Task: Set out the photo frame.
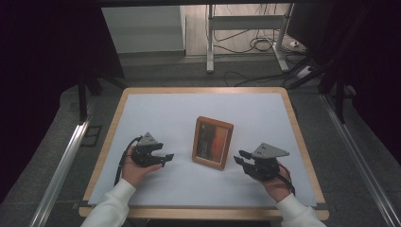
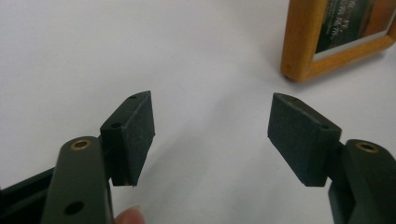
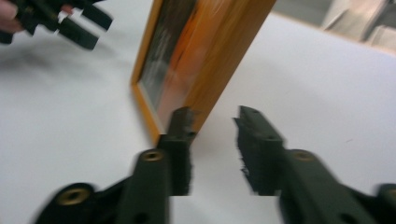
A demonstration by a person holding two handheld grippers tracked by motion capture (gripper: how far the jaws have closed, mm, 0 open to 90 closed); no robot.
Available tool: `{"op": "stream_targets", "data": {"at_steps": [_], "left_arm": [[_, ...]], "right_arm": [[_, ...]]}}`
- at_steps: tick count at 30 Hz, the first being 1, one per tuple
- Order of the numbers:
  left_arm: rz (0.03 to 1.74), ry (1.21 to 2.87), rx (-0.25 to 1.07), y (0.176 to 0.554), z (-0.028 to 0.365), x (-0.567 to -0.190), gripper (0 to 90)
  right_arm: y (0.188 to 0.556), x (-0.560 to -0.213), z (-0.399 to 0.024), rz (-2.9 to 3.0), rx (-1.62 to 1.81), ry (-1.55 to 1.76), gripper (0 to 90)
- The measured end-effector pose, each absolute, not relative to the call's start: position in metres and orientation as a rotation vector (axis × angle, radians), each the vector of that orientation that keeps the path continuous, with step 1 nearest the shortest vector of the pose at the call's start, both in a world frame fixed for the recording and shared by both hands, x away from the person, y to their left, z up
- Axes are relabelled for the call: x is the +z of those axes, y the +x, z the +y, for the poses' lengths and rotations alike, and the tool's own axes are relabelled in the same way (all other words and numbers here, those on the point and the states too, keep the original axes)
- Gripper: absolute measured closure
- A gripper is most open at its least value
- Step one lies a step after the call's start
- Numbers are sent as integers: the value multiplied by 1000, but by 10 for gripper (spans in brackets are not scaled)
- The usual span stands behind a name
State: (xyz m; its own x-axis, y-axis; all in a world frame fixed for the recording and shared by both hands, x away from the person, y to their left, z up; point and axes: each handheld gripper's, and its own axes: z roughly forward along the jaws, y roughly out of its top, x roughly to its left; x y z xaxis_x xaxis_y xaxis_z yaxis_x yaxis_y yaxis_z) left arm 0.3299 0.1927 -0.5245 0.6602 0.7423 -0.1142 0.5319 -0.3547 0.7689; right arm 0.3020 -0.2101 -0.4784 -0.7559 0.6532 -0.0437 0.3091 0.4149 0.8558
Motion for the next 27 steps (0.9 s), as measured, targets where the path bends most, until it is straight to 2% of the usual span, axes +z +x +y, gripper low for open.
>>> {"op": "stream_targets", "data": {"at_steps": [2, 5, 16, 27], "left_arm": [[991, 2043, 322, 325, 193, -524, 315], [996, 2031, 330, 318, 195, -523, 315], [969, 2051, 326, 312, 193, -527, 316], [963, 2062, 326, 314, 194, -529, 316]], "right_arm": [[301, -482, -209, 2332, 1263, 801, 820], [299, -485, -203, 2376, 1265, 764, 893], [290, -506, -167, 2508, 1196, 656, 899], [298, -518, -154, 2535, 1145, 660, 900]]}}
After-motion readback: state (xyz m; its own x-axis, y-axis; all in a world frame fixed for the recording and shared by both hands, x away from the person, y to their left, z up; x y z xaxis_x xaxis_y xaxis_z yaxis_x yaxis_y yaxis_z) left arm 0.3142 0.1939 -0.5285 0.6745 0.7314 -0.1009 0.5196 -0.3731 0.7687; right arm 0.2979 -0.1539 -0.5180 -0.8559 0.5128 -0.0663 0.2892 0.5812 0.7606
